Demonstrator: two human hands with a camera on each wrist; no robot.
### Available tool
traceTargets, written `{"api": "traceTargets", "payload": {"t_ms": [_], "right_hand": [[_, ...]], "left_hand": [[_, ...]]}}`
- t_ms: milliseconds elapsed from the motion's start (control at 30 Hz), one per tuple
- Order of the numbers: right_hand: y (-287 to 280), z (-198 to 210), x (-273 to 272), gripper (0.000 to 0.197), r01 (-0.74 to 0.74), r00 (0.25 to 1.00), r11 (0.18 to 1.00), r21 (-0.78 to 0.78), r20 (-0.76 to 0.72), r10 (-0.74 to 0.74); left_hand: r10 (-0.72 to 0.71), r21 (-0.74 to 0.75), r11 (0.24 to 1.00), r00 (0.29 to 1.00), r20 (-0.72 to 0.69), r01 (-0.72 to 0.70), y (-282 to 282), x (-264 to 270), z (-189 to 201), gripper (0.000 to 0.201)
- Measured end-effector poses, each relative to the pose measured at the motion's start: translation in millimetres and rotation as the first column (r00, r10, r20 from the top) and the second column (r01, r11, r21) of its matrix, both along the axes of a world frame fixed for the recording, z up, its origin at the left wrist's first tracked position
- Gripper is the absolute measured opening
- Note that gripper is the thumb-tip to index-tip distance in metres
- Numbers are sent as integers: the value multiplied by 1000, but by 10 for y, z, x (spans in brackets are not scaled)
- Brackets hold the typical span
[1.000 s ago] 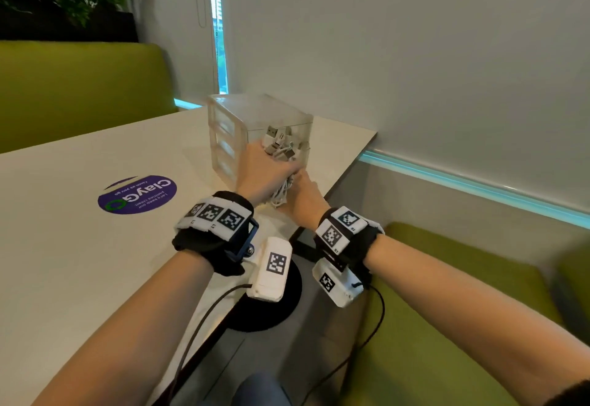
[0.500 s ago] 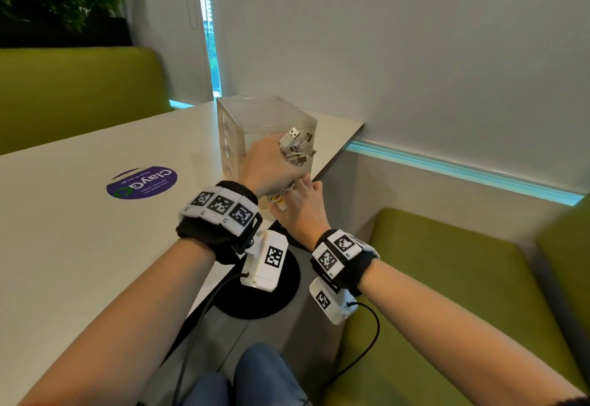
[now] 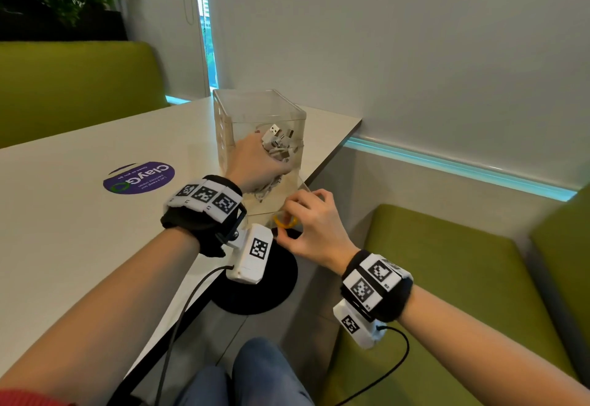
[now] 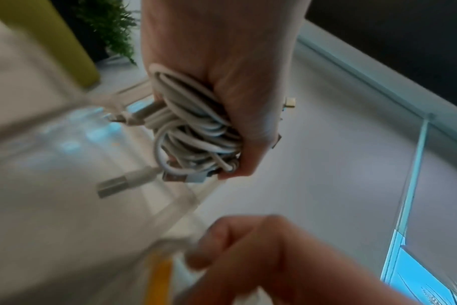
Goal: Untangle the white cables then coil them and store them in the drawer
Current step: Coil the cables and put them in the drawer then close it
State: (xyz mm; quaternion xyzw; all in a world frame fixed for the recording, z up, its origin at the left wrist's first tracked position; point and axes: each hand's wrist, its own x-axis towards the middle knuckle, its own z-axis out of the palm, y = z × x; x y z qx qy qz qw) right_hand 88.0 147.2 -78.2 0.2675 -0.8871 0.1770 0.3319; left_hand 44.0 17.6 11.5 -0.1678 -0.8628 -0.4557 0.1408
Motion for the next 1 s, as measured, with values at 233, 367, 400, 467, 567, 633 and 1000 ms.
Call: {"api": "traceTargets", "payload": {"t_ms": [233,367,400,467,567,633,1000], "right_hand": [[123,284,-32,21,-58,967,919,-390,208,149],[157,390,-252,44,24,950,926,-376,297,96],[133,389,-288,44,33,942,930,-365,321,93],[70,376,-324,39,58,942,904,-424,323,91],[-3,380,-327,39,82,933,849,-522,339,119],[-36,394,-340,42,93,928,861,-500,357,107],[-143,514,-490,30,155,898,941,-300,440,-7]], "left_hand": [[-82,324,945,925,370,-46,23,21,-158,18],[-217,369,929,791,572,-12,46,-16,-169,9],[-257,392,920,756,602,0,59,-32,-189,7],[-291,415,910,718,632,4,88,-66,-229,7],[-295,383,923,709,640,39,131,-42,-236,9],[-186,255,966,780,598,35,157,-20,-230,15],[111,-605,790,946,304,102,119,-96,-257,37]]}}
